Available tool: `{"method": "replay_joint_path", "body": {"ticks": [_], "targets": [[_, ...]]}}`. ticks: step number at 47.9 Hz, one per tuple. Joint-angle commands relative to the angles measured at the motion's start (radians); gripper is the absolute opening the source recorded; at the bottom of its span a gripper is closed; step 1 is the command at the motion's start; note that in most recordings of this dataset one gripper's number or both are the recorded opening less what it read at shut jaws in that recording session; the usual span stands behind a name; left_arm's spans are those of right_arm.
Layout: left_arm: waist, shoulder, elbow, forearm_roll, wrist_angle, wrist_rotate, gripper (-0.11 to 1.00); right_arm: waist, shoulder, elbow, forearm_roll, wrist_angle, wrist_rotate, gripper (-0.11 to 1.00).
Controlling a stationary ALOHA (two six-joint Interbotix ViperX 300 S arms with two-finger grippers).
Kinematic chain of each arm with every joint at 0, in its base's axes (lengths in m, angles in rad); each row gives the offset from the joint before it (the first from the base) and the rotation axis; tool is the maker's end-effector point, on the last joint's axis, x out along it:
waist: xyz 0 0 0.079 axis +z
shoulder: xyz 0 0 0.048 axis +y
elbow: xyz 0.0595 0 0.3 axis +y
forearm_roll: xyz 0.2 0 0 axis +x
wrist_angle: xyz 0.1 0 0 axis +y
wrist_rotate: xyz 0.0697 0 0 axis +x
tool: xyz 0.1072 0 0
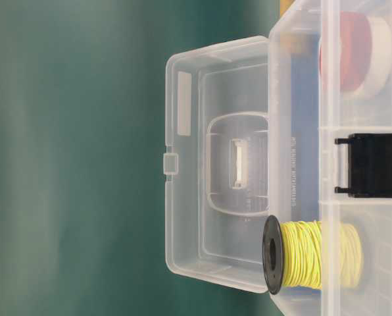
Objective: Close the tool box with the left arm.
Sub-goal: 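Move the left gripper up to the raised clear lid of the box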
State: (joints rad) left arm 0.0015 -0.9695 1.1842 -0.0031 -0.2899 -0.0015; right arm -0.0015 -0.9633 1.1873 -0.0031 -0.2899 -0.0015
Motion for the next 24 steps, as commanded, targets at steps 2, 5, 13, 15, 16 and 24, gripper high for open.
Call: {"method": "replay_joint_path", "body": {"ticks": [2,5,13,15,16,24], "targets": [[0.006,0.017,-0.028,-0.031,-0.011,0.009,0.00,-0.002,0.005,-0.044,-0.002,-0.002,-0.002,0.00],[0.032,0.018,-0.035,-0.035,-0.017,0.006,0.00,-0.002,0.005,-0.054,0.000,0.008,-0.002,0.00],[0.129,0.020,-0.055,-0.035,-0.018,0.003,0.00,-0.006,0.008,-0.064,-0.002,0.021,-0.003,0.00],[0.155,0.020,-0.061,-0.035,-0.018,0.005,0.00,-0.008,0.009,-0.064,-0.002,0.025,-0.003,0.00],[0.167,0.020,-0.066,-0.035,-0.018,0.006,0.00,-0.008,0.009,-0.064,-0.002,0.028,-0.003,0.00],[0.250,0.021,-0.103,-0.034,-0.018,0.012,0.01,-0.009,0.017,-0.063,-0.002,0.029,-0.003,0.00]]}}
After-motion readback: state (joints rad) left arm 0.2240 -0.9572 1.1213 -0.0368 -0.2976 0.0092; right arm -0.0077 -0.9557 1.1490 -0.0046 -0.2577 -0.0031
